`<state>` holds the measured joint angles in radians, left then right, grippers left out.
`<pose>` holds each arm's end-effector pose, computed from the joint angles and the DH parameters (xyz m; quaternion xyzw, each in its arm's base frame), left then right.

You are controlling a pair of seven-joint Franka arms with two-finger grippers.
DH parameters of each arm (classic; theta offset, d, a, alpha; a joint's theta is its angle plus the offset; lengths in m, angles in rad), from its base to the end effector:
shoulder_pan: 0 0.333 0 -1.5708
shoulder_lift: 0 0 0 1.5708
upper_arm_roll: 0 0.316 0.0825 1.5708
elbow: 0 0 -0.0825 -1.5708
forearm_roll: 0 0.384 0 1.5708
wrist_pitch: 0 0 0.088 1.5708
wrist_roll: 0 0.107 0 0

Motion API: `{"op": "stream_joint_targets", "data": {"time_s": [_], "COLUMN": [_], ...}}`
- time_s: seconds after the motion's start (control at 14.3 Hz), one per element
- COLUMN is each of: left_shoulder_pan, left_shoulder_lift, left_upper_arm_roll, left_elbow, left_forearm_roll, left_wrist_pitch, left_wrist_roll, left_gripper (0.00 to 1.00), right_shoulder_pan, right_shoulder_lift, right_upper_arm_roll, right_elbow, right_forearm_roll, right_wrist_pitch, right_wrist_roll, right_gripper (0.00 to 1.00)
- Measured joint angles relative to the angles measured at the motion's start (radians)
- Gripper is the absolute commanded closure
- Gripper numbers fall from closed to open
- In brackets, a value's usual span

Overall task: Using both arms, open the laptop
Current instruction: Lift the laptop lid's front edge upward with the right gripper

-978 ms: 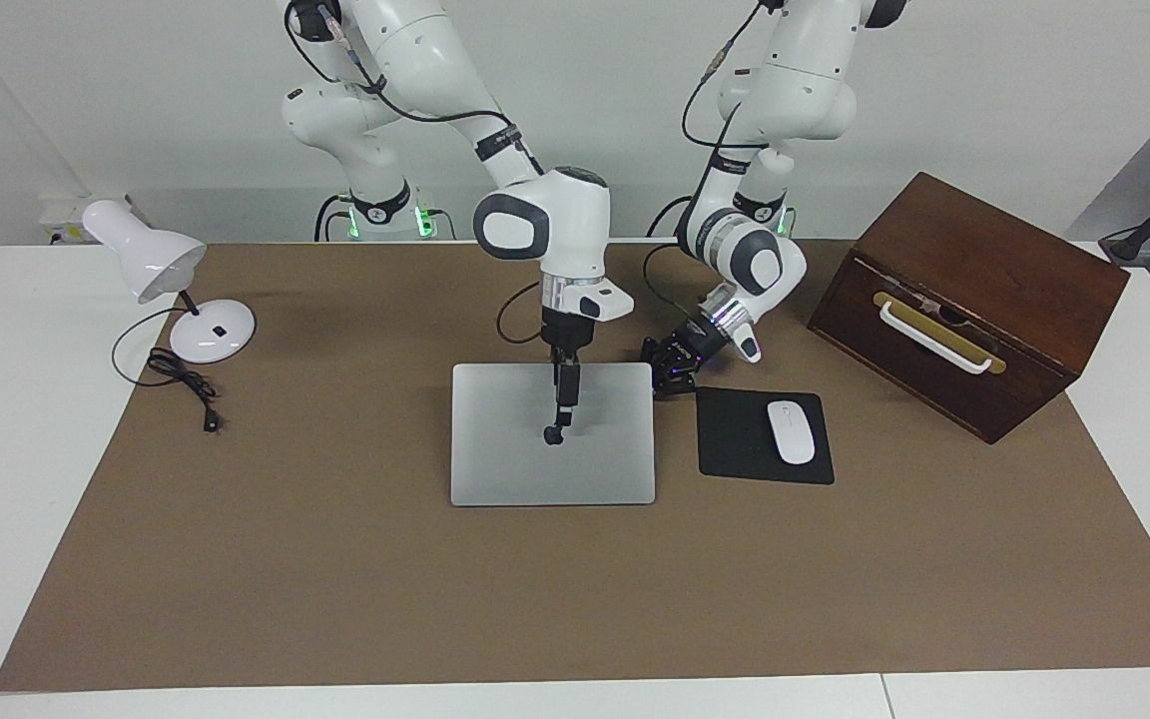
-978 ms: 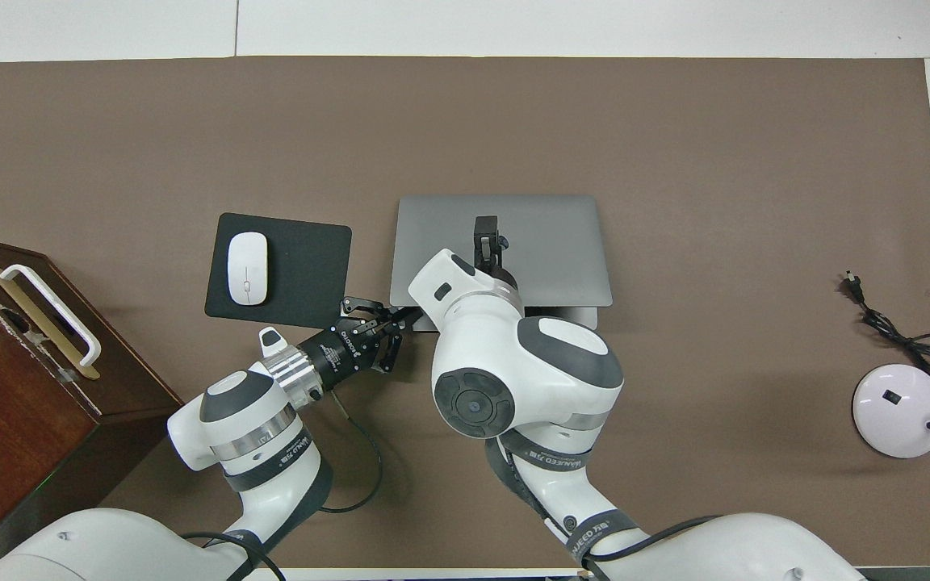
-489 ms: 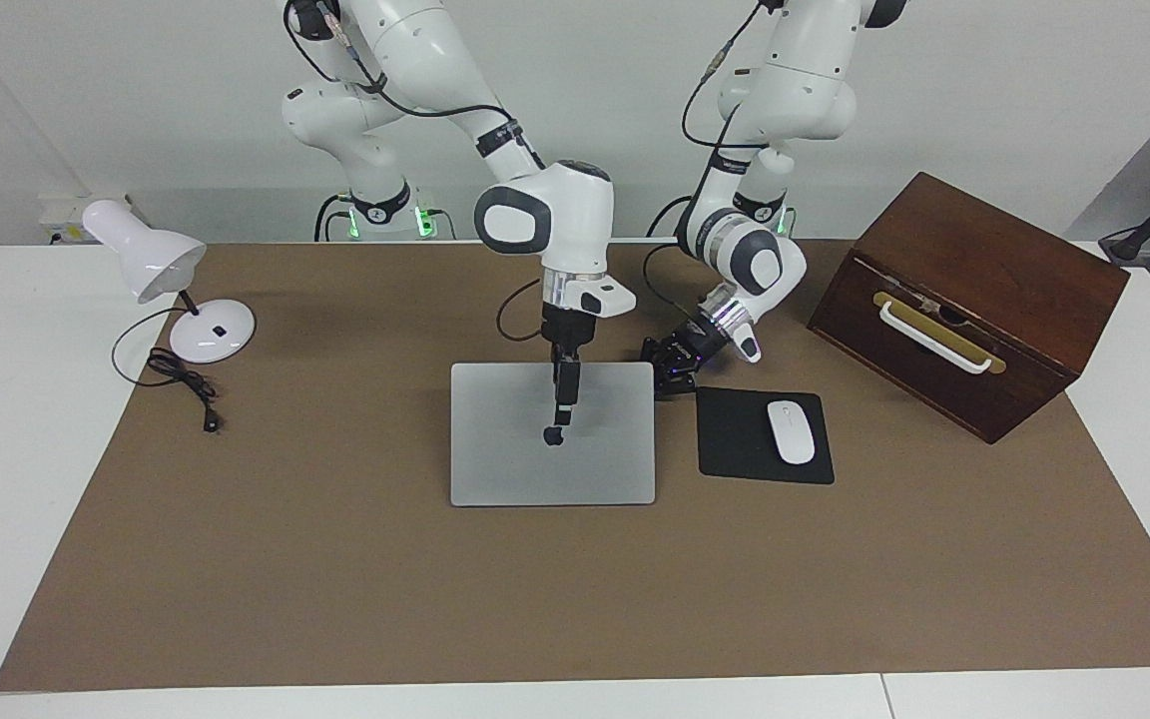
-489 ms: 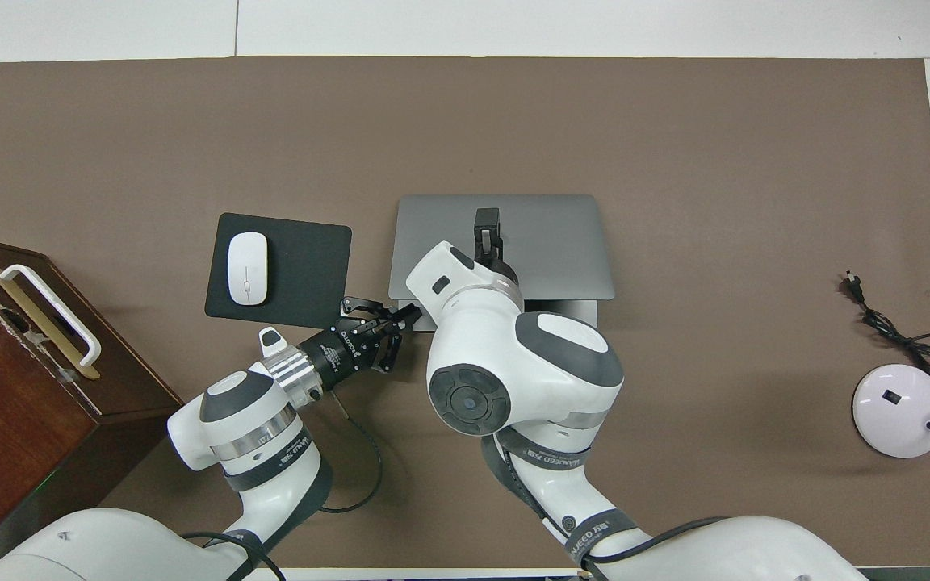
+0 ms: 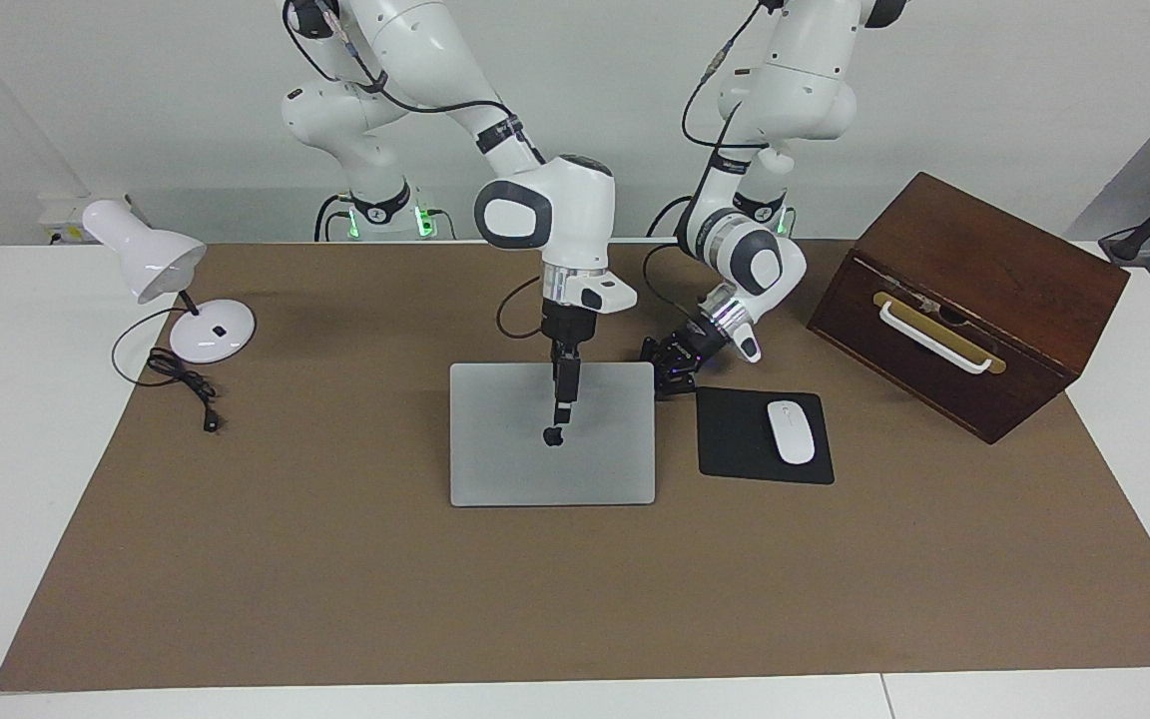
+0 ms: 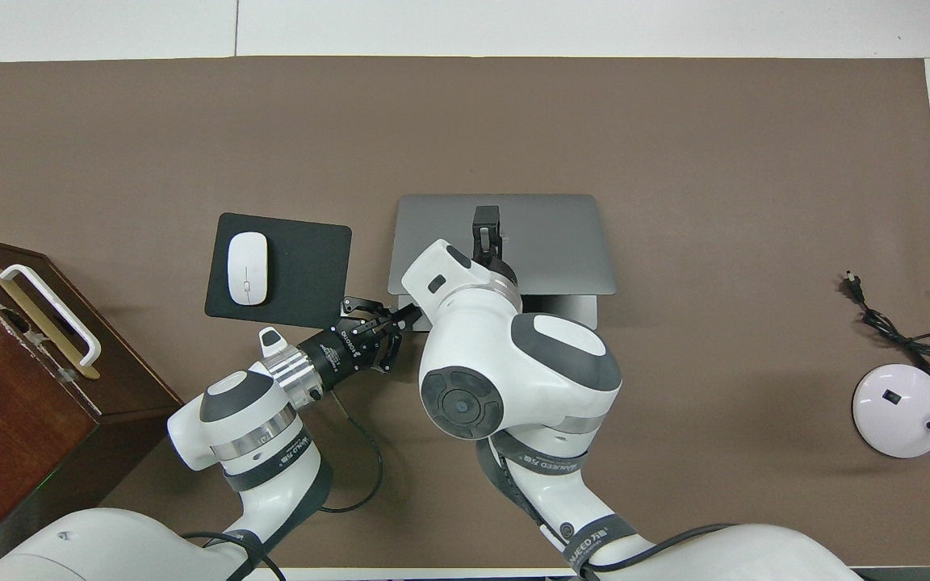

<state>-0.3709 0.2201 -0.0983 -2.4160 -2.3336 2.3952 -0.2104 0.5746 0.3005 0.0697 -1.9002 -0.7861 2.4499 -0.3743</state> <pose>0.4245 -0.2234 0.2097 0.4765 0.6891 -0.2323 0.4941 0.5159 0.3837 0.3694 0.6765 0.6751 0.1526 0.2516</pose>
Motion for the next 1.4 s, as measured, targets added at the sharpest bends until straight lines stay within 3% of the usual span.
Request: {"op": "stream_joint_targets", "data": {"time_s": [1.4], "left_shoulder_pan": [0.000], "left_shoulder_lift": [0.000], "left_upper_arm_roll": [0.000], "left_elbow": [0.000], "left_forearm_roll": [0.000], "left_wrist_pitch": [0.000], "left_wrist_roll": [0.000], "left_gripper": [1.00], "right_shoulder_pan": [-0.001], "right_shoulder_lift": [-0.015], "right_upper_arm_roll": [0.009], "right_elbow": [0.039], "right_forearm_roll": [-0.003], "right_wrist_pitch": [-0.021], "right_wrist_roll": [0.000], "right_gripper": [0.00]}}
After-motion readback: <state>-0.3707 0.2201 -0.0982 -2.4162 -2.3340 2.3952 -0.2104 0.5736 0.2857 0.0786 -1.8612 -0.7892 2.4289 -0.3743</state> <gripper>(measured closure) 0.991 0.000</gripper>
